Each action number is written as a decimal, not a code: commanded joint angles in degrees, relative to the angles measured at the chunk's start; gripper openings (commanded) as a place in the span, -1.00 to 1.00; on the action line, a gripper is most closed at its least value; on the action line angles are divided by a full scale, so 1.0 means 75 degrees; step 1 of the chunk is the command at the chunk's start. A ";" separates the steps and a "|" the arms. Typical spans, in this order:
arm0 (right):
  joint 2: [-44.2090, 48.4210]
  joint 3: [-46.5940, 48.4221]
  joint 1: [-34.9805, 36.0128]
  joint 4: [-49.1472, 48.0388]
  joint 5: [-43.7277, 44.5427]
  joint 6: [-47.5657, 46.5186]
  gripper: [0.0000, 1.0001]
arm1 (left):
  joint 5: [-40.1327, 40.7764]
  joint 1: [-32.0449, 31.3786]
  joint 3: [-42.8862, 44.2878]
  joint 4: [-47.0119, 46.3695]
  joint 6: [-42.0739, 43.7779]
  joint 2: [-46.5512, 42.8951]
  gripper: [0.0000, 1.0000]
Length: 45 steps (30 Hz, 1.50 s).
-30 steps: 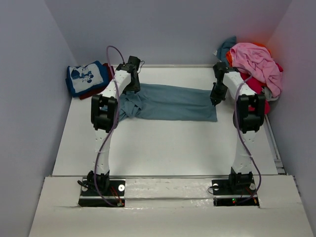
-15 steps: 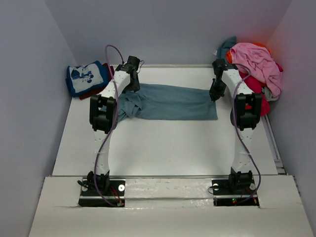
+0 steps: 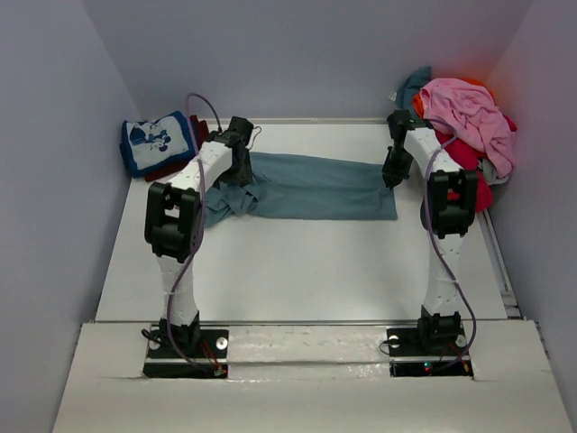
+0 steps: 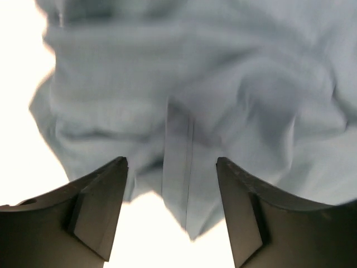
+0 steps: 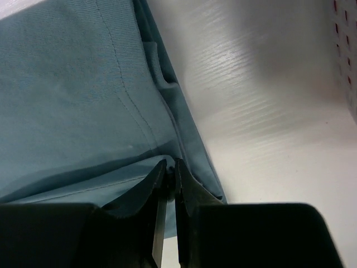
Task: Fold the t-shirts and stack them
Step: Fold the other side of the tshirt into a rectangle
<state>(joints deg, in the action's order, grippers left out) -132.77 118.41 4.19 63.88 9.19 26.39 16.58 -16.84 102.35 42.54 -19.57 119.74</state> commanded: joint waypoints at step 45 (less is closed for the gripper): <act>0.0840 -0.2136 0.0954 -0.0618 -0.1541 0.0043 0.05 | -0.0519 -0.0883 0.0417 0.0492 -0.0215 0.1132 0.68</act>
<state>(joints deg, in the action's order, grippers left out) -124.99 103.20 11.62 61.47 0.71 25.63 16.38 -24.10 103.90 43.22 -21.61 127.92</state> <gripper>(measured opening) 0.522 0.833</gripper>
